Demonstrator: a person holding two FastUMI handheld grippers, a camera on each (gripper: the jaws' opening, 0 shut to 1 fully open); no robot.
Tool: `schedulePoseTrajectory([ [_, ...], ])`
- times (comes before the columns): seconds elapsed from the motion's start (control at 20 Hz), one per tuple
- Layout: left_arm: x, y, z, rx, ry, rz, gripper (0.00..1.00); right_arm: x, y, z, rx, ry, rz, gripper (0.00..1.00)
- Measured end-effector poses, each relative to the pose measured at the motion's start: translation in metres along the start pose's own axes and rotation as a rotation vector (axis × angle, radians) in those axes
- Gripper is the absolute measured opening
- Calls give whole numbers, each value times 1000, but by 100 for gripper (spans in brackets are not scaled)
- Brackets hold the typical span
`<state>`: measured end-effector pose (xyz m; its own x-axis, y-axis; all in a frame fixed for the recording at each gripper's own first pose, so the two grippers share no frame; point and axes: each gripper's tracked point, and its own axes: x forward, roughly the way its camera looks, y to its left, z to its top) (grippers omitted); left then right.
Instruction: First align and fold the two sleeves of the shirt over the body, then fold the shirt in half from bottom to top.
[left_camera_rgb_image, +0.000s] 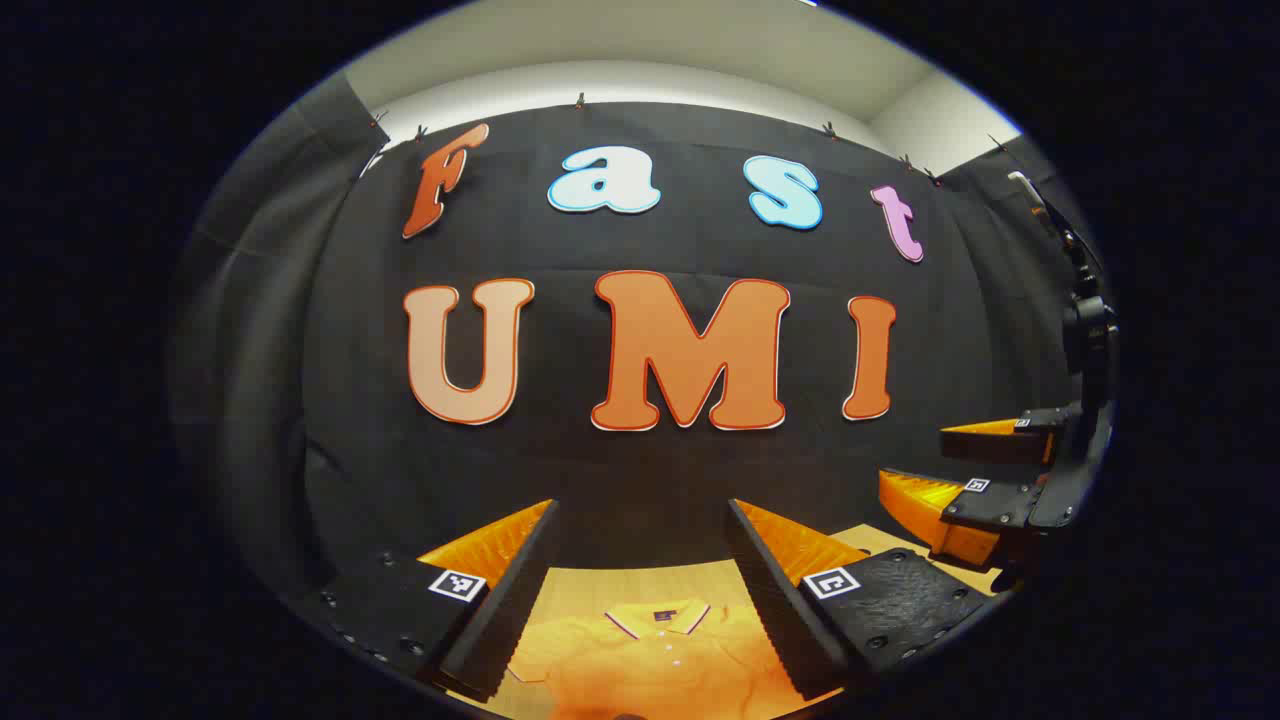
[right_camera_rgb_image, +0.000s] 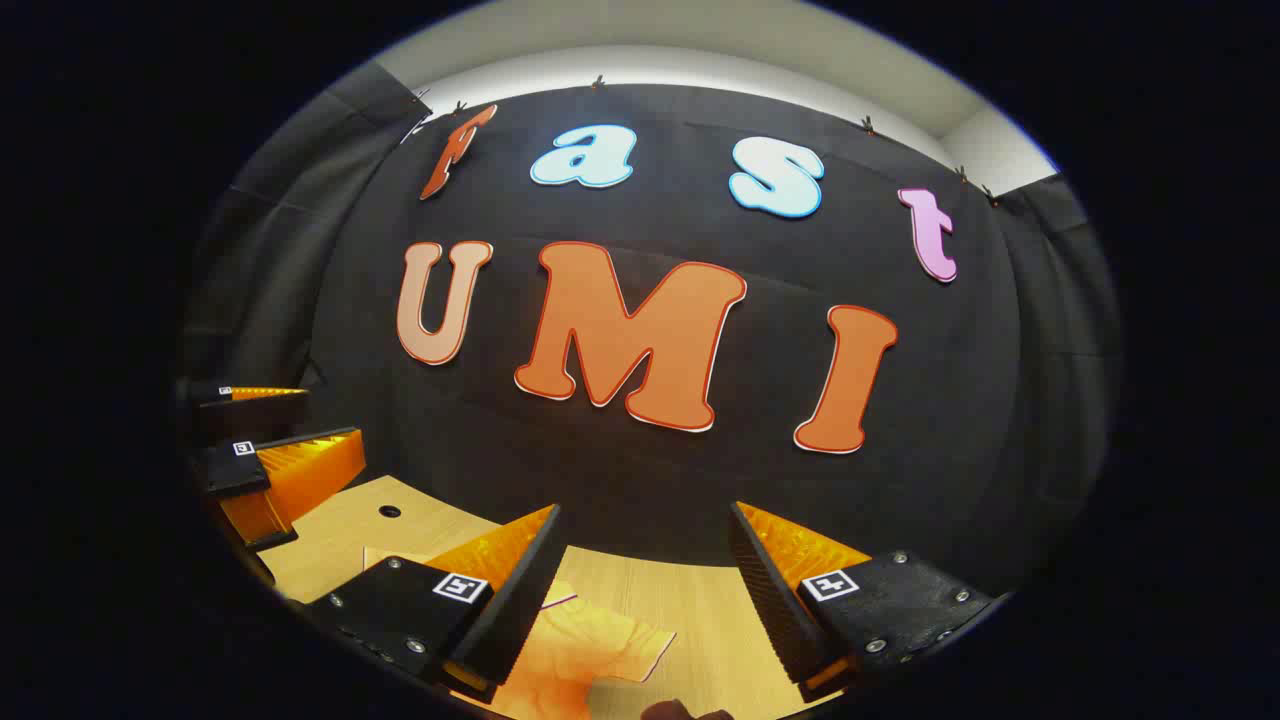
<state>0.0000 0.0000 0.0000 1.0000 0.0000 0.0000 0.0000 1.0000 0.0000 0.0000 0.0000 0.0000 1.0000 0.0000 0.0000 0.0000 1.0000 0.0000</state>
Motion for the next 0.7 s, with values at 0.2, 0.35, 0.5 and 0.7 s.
schedulePoseTrajectory([
  [0.2,9,38,-6,-59,31,98,99,5,5,14,62,-39,12,98],
  [0.35,9,47,-11,-52,48,131,97,5,-4,-2,38,-6,7,98],
  [0.5,0,52,3,-45,5,151,98,1,-11,-6,-34,-24,0,98],
  [0.7,-14,39,18,36,-59,120,97,-5,-13,-19,-44,-19,11,98],
])
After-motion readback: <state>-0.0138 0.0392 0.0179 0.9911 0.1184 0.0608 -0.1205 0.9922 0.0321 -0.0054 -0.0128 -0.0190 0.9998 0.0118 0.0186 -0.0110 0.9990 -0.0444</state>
